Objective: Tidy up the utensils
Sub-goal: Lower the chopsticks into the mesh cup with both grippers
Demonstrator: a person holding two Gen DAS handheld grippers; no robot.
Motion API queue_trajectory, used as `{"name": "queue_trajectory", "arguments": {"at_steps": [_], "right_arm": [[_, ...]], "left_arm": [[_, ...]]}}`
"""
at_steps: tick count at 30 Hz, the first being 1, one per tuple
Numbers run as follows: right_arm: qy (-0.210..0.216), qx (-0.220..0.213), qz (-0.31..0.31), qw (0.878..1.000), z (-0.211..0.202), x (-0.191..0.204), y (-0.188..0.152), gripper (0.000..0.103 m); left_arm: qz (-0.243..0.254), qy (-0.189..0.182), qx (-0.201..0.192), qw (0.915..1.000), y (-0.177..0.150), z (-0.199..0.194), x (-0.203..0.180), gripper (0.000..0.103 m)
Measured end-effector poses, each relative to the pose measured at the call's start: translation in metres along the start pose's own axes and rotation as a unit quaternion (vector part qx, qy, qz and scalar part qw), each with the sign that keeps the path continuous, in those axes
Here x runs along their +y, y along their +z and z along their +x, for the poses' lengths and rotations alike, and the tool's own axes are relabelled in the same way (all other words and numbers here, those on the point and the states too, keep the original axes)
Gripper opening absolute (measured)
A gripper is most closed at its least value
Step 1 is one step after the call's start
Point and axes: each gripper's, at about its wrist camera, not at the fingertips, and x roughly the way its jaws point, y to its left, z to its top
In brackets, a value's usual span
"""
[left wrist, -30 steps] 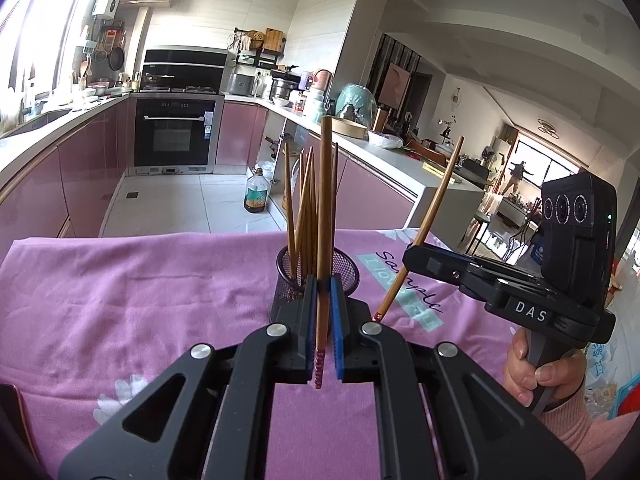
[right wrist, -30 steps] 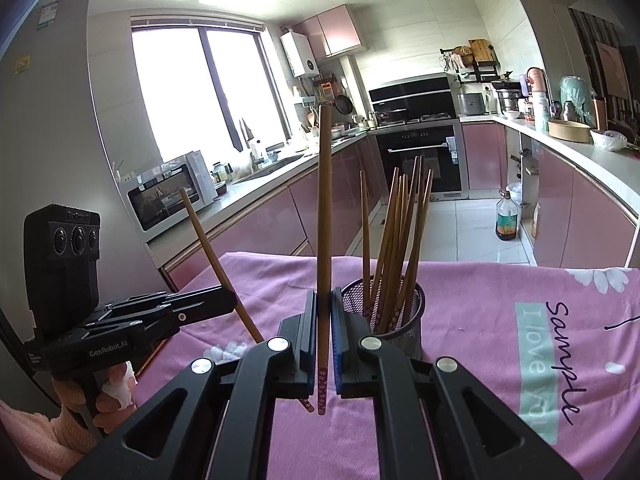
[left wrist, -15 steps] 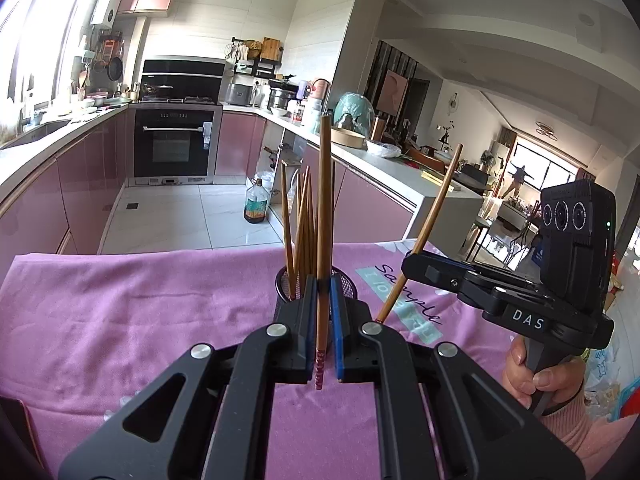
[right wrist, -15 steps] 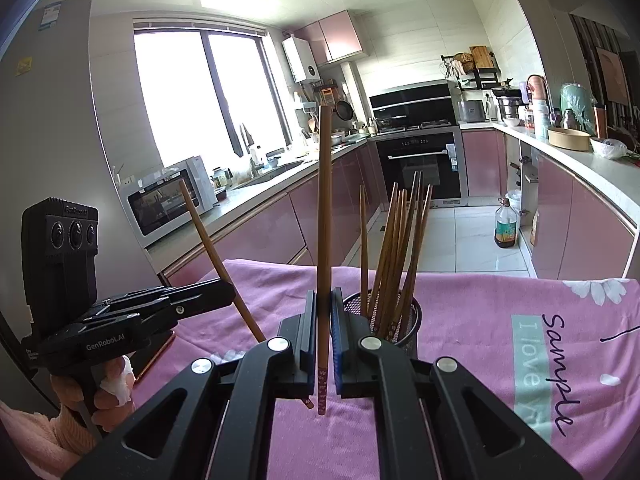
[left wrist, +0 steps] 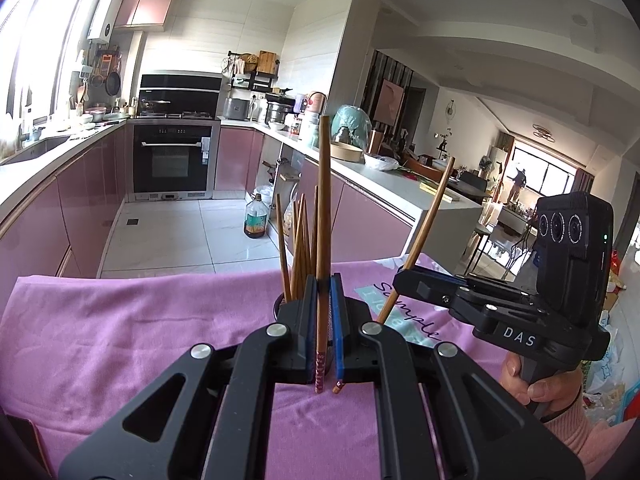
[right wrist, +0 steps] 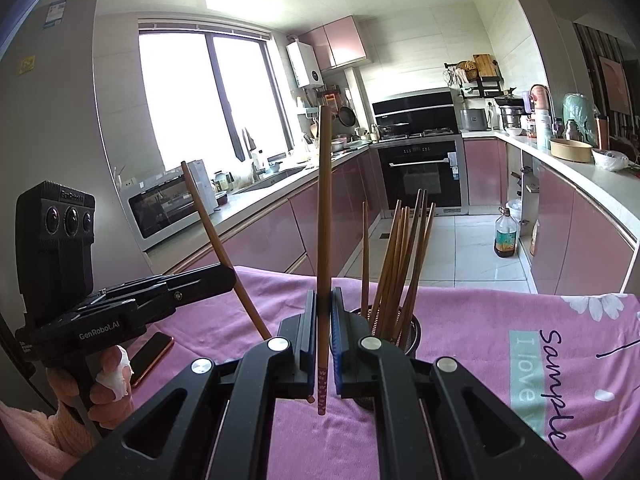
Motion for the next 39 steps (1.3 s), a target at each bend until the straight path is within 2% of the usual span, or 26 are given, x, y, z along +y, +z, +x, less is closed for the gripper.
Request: {"name": "queue_trajectory", "arguments": {"at_steps": [39], "right_arm": [[-0.015, -0.035, -0.008, 0.999, 0.004, 0.000, 0.025, 0.005]], "left_arm": [[0.016, 0.011, -0.034, 0.9993, 0.009, -0.002, -0.019, 0.007]]}}
